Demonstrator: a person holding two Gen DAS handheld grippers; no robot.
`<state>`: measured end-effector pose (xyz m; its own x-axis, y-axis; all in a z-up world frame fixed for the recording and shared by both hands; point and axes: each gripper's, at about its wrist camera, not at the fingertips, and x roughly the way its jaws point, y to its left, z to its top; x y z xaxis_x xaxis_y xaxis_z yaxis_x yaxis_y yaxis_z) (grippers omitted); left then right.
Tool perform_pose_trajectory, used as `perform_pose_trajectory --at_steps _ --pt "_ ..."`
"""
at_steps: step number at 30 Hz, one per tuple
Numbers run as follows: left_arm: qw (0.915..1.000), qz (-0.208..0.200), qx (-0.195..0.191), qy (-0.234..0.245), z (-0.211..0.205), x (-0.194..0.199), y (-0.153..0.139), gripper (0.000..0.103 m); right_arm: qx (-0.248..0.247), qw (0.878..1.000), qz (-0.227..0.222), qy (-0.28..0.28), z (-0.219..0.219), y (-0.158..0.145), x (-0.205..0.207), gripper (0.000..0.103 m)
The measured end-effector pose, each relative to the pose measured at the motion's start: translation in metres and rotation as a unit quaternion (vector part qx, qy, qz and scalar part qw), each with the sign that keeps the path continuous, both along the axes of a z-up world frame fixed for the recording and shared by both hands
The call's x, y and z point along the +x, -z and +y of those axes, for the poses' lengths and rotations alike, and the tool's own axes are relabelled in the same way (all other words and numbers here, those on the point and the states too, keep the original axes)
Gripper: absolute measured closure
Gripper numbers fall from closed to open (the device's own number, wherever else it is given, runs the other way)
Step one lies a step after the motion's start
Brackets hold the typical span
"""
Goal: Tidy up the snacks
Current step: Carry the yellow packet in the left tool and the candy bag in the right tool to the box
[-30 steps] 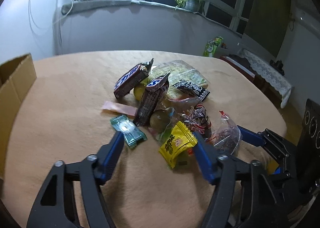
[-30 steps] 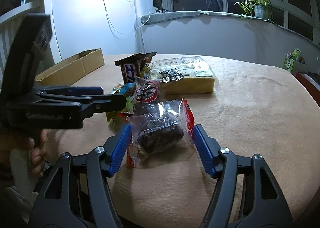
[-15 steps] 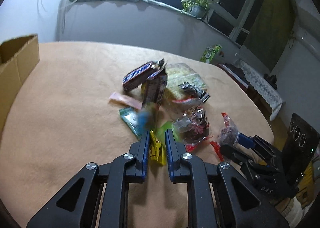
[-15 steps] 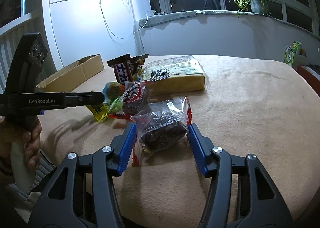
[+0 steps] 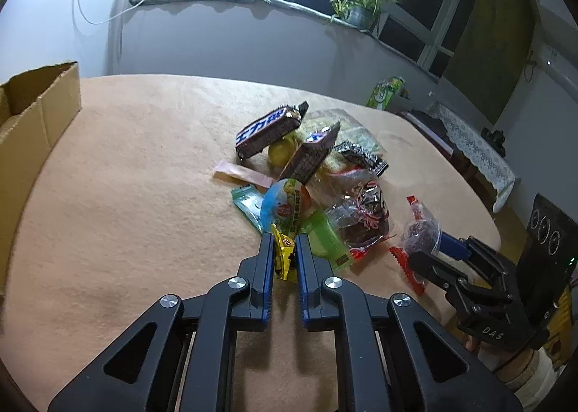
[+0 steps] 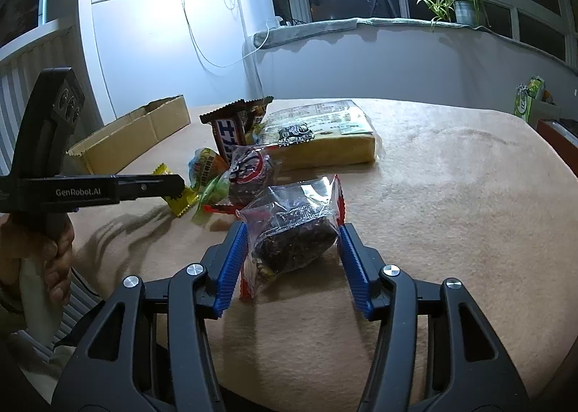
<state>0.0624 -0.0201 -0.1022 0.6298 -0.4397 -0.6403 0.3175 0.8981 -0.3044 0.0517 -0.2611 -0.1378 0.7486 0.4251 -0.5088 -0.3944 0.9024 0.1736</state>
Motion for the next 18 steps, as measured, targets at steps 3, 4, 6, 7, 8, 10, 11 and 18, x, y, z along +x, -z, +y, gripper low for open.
perform_pose_trajectory --at_steps 3,4,6,7,8,10,11,18 --pt "0.9999 -0.011 -0.008 -0.001 0.004 -0.004 -0.006 0.093 0.004 1.0 -0.004 0.005 0.0 -0.003 -0.002 0.049" --pt "0.9998 -0.015 -0.011 -0.001 0.006 -0.005 -0.009 0.093 0.004 1.0 -0.006 0.007 0.0 -0.004 -0.002 0.049" --pt "0.9996 -0.022 -0.015 -0.003 0.009 -0.007 -0.015 0.093 0.003 1.0 -0.012 0.015 -0.002 -0.009 -0.004 0.049" --pt "0.9995 -0.027 -0.015 -0.006 0.011 -0.008 -0.018 0.093 0.003 1.0 -0.015 0.02 -0.003 -0.012 -0.004 0.049" --pt "0.9993 -0.031 -0.017 -0.009 0.014 -0.009 -0.021 0.093 0.004 1.0 -0.018 0.025 -0.005 -0.015 -0.005 0.049" --pt "0.999 -0.037 -0.021 -0.016 0.02 -0.01 -0.027 0.093 0.007 0.999 -0.02 0.031 -0.007 -0.021 -0.006 0.049" --pt "0.9987 -0.041 -0.023 -0.02 0.026 -0.011 -0.03 0.093 0.007 0.999 -0.021 0.032 -0.008 -0.024 -0.005 0.049" --pt "0.9944 -0.075 -0.029 -0.069 0.075 -0.019 -0.054 0.093 0.005 0.999 -0.032 0.016 0.014 -0.051 0.001 0.049"
